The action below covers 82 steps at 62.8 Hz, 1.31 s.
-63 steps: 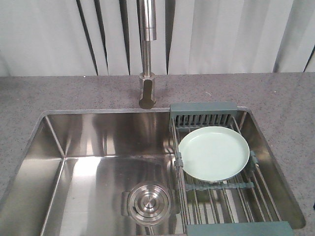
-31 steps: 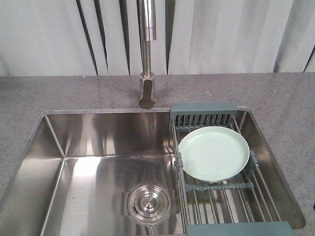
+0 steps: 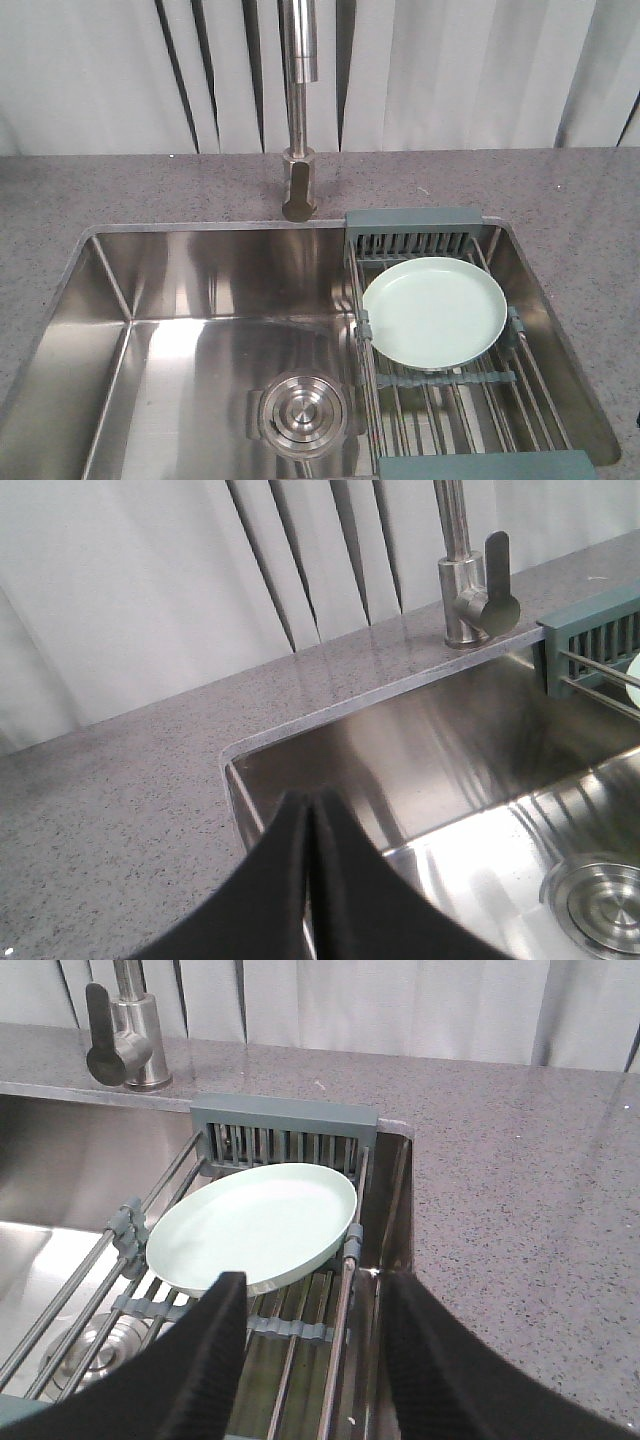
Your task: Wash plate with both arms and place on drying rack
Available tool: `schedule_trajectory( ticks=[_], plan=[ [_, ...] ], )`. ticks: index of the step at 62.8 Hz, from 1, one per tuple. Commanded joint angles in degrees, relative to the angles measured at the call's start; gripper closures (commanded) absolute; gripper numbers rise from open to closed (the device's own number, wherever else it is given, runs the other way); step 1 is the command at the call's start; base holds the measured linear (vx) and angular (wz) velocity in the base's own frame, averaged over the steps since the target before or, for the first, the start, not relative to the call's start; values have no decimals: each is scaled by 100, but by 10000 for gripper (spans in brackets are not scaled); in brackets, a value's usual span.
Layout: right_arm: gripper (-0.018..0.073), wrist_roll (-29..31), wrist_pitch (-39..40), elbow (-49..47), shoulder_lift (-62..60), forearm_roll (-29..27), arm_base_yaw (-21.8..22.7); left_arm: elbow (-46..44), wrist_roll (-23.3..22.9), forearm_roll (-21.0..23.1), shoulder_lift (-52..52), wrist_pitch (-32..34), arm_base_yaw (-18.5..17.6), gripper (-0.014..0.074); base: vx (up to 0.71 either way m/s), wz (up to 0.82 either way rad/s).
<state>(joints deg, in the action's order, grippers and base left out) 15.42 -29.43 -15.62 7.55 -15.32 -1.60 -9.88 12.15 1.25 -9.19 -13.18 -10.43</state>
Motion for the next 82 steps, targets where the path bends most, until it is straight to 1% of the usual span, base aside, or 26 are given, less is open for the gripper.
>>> schedule_trajectory(
  ticks=[1,4,14,17,18,66,69,74,76,82],
  plan=[
    [248,60,418,-157,68,-4,18,-146,-65,61,-51,448,17,601,0,0],
    [285,60,418,-157,68,-4,18,-146,-65,61,-51,448,17,601,0,0],
    [509,60,429,-157,68,-23,18,-146,-65,61,-51,448,17,601,0,0],
    [569,60,425,-157,68,-23,18,-146,-65,61,-51,448,17,601,0,0],
    [575,60,425,-157,68,-23,18,-146,-65,61,-51,448,17,601,0,0],
    [568,60,459,-157,68,-18,18,-114,-60,61,14,431,17,601,0,0],
    [568,60,459,-157,68,-18,18,-66,-60,61,60,460,17,601,0,0],
    [568,60,459,-157,68,-18,18,144,-67,71,231,845,35,601,0,0],
    [568,60,459,-157,68,-18,18,274,-197,108,322,1041,70,601,0,0],
    [568,60,459,-157,68,-18,18,729,-1079,98,620,1626,207,601,0,0]
  ],
)
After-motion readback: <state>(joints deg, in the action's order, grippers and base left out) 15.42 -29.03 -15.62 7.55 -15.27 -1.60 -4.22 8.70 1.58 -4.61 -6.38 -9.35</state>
